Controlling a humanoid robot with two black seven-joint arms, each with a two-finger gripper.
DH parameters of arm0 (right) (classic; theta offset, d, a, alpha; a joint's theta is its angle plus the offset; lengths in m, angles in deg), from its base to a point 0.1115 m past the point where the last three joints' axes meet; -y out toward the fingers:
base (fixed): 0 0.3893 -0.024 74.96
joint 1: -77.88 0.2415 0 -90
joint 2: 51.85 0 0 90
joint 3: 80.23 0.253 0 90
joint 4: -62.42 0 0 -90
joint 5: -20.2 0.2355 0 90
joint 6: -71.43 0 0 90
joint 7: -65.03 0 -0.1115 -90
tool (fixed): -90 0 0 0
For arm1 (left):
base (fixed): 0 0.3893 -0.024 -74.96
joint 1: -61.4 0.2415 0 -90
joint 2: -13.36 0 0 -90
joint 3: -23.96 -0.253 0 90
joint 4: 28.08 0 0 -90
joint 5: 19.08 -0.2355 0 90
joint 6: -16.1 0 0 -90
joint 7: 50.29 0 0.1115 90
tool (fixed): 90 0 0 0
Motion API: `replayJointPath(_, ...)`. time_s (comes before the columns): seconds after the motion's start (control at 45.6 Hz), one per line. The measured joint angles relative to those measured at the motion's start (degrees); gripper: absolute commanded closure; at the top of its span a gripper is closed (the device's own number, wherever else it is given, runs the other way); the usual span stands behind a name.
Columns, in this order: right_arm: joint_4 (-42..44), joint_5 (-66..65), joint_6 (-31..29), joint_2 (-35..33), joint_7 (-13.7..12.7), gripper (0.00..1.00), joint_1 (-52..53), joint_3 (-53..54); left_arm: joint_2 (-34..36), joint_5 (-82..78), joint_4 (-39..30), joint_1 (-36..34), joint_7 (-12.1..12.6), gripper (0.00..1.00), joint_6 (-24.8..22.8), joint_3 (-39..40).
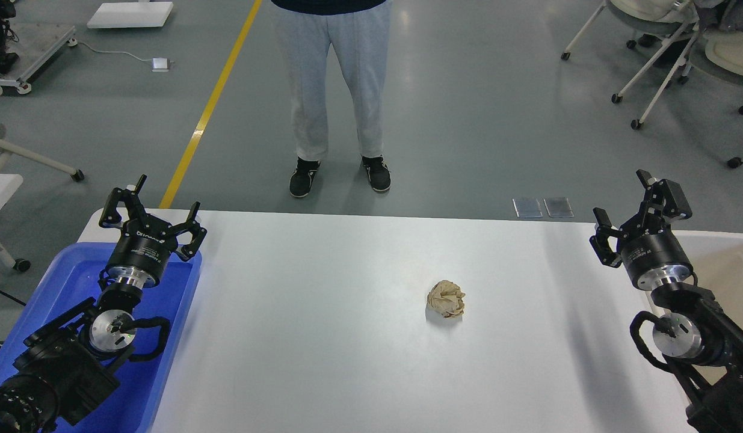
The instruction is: Tidy desktop
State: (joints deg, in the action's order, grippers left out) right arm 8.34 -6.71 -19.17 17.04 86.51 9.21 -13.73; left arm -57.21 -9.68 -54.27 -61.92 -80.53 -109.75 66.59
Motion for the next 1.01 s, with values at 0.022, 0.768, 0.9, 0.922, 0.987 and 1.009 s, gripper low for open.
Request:
replayJointPath(0.022,0.0,0.0,0.0,-0.2,0.0,0.01,0.0,0.0,0.0,0.0,0.0,0.0,0.0,0.0,0.0,0.0)
replayJointPath(0.768,-11.1,2.1,0.6,-9.7,-9.0,0.01,-1.8,-6.6,0.0,0.0,0.0,0.0,0.0,0.0,0.0,0.0)
replayJointPath(0.9,-14.8,2.0,0.6,-13.9,-10.9,0.01,-2.0,-7.8,0.0,0.0,0.0,0.0,0.0,0.0,0.0,0.0)
replayJointPath(0.922,-15.7,2.0,0.6,-14.9,-11.4,0.01,-2.0,-8.1,0.0,0.0,0.0,0.0,0.0,0.0,0.0,0.0)
replayJointPath(0.987,-17.2,1.6,0.5,-16.8,-12.3,0.01,-2.1,-8.9,0.0,0.0,0.0,0.0,0.0,0.0,0.0,0.0)
replayJointPath(1.009,-17.9,1.4,0.5,-17.5,-12.5,0.01,-2.1,-9.3,0.0,0.0,0.0,0.0,0.0,0.0,0.0,0.0)
